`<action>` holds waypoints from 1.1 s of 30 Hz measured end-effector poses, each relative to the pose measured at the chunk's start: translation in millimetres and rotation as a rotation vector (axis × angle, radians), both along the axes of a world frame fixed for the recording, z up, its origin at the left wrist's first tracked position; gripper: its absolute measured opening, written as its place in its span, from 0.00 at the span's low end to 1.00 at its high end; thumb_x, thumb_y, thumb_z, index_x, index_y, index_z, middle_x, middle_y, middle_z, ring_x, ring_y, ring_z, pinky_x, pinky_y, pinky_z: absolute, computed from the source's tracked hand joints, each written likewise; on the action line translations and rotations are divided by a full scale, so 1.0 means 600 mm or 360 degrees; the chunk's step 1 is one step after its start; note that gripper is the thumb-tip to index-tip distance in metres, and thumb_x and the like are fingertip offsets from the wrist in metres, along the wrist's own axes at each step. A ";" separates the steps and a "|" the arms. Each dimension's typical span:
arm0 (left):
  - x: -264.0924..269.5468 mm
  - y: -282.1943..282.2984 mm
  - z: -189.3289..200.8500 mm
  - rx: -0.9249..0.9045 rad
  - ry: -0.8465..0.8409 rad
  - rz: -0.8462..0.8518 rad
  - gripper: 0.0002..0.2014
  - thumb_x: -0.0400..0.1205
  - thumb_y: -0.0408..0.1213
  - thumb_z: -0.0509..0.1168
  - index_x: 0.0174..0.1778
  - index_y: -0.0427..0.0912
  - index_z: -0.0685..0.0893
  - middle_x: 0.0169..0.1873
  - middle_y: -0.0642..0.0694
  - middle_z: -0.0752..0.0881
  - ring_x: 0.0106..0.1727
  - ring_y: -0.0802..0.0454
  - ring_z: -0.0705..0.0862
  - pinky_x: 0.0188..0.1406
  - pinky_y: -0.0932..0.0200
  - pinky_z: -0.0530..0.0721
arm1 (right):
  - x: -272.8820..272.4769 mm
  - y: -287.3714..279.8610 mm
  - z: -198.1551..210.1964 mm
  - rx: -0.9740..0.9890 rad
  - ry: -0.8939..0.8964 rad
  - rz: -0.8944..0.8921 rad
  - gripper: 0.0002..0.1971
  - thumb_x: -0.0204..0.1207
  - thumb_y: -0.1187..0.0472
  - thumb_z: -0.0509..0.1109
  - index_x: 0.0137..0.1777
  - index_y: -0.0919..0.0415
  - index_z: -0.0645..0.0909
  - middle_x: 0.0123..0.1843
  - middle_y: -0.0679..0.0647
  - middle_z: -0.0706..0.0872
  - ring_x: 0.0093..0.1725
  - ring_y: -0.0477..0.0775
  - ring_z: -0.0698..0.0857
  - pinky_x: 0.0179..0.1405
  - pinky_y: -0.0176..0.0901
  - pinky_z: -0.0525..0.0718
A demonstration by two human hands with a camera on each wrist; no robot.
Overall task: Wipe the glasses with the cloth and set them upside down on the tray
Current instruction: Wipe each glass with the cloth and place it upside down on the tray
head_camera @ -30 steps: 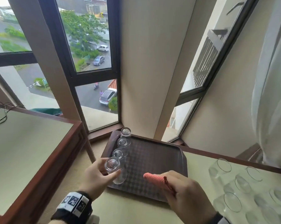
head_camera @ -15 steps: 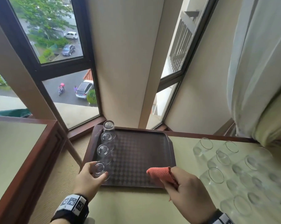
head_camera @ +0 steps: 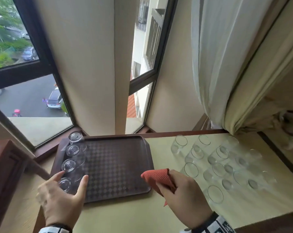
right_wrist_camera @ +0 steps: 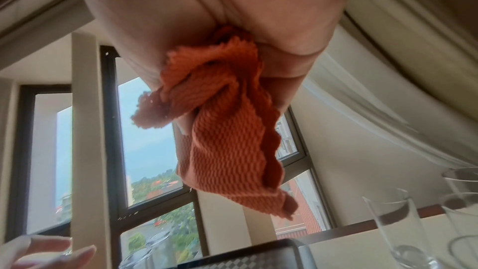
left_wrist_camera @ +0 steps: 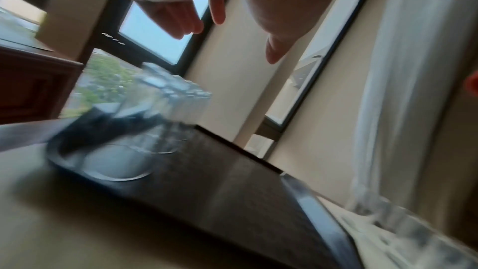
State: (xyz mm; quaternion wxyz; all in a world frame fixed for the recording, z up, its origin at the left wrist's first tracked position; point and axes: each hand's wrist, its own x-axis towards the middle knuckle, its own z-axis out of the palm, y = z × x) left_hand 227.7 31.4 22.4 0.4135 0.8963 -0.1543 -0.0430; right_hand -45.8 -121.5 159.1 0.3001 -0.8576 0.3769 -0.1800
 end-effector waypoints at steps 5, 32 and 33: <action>-0.117 -0.103 0.021 -0.0278 -0.0092 -0.0628 0.26 0.72 0.44 0.86 0.62 0.48 0.83 0.51 0.52 0.81 0.52 0.46 0.82 0.57 0.44 0.83 | -0.076 -0.047 -0.008 0.0066 -0.0106 -0.0285 0.08 0.76 0.49 0.76 0.54 0.38 0.86 0.38 0.39 0.88 0.30 0.41 0.88 0.33 0.46 0.89; -0.438 -0.460 -0.049 0.0254 0.0379 -0.1311 0.33 0.74 0.51 0.83 0.74 0.53 0.79 0.64 0.51 0.86 0.67 0.51 0.86 0.63 0.59 0.84 | -0.379 -0.245 0.003 0.0105 -0.0268 -0.0677 0.14 0.71 0.40 0.78 0.52 0.44 0.88 0.39 0.31 0.90 0.37 0.33 0.88 0.33 0.21 0.79; -0.426 -0.450 -0.032 0.0110 0.0489 -0.1223 0.31 0.73 0.50 0.85 0.70 0.55 0.80 0.61 0.52 0.87 0.63 0.54 0.88 0.56 0.64 0.84 | -0.372 -0.245 0.003 0.0127 -0.0280 -0.0647 0.13 0.72 0.40 0.76 0.50 0.45 0.88 0.39 0.29 0.89 0.37 0.33 0.88 0.33 0.22 0.80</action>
